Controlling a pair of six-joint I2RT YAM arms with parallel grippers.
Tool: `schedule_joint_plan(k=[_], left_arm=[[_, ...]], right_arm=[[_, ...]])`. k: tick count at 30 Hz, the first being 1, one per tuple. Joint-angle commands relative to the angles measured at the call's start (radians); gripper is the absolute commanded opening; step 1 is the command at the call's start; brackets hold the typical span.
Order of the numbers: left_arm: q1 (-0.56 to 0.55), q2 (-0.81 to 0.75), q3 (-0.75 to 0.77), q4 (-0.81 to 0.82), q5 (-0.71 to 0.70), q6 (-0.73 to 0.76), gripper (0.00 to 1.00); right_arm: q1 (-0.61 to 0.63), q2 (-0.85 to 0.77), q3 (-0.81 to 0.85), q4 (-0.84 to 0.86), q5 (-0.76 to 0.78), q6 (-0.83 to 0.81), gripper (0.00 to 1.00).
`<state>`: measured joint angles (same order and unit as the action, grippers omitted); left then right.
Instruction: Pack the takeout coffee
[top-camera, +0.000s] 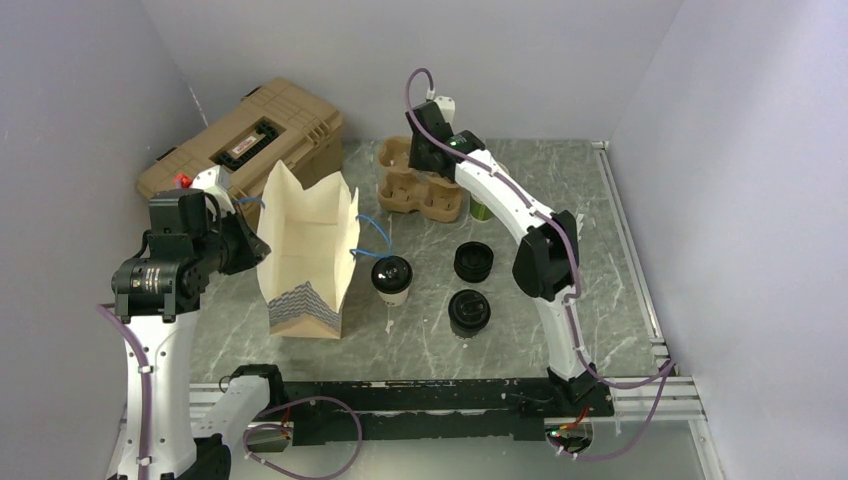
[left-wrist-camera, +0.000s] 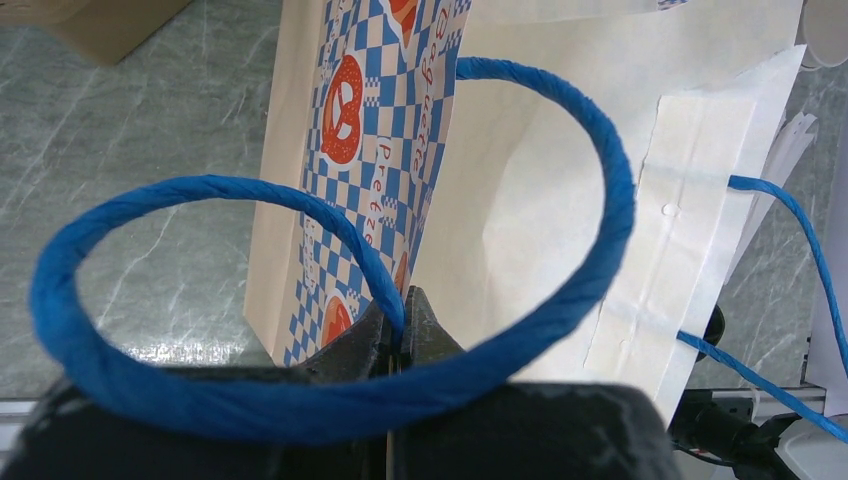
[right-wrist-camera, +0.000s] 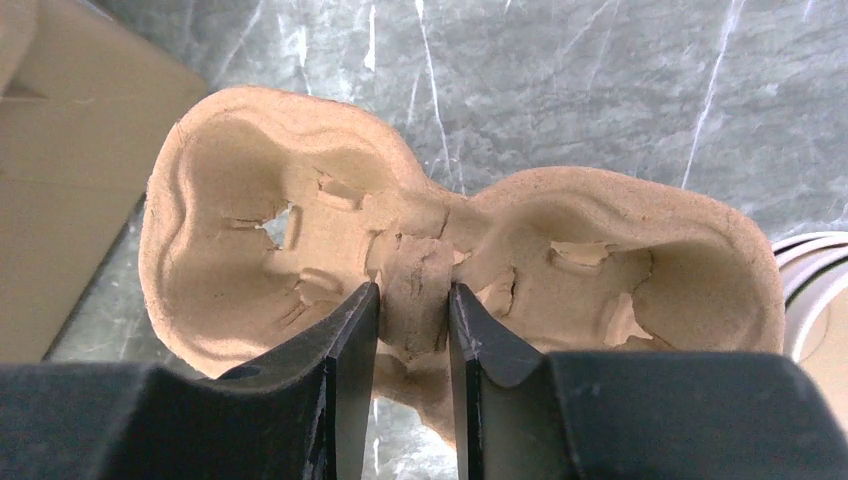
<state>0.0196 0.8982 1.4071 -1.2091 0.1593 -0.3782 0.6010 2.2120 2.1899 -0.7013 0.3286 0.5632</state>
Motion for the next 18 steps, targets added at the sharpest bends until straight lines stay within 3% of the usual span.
schedule_joint_plan(k=[1,7,18], left_arm=[[-0.006,-0.006,0.022,0.036,-0.01,0.017,0.0],[-0.007,-0.003,0.023,0.038,-0.013,0.023,0.0],[-0.054,0.016,0.028,0.053,-0.004,0.061,0.0]], right_arm=[[0.012,-0.101,-0.047,0.076,0.017,-0.027,0.33],[0.023,-0.273,-0.157,0.134,0.027,-0.086,0.32],[0.046,-0.691,-0.424,0.272,-0.159,-0.284,0.31]])
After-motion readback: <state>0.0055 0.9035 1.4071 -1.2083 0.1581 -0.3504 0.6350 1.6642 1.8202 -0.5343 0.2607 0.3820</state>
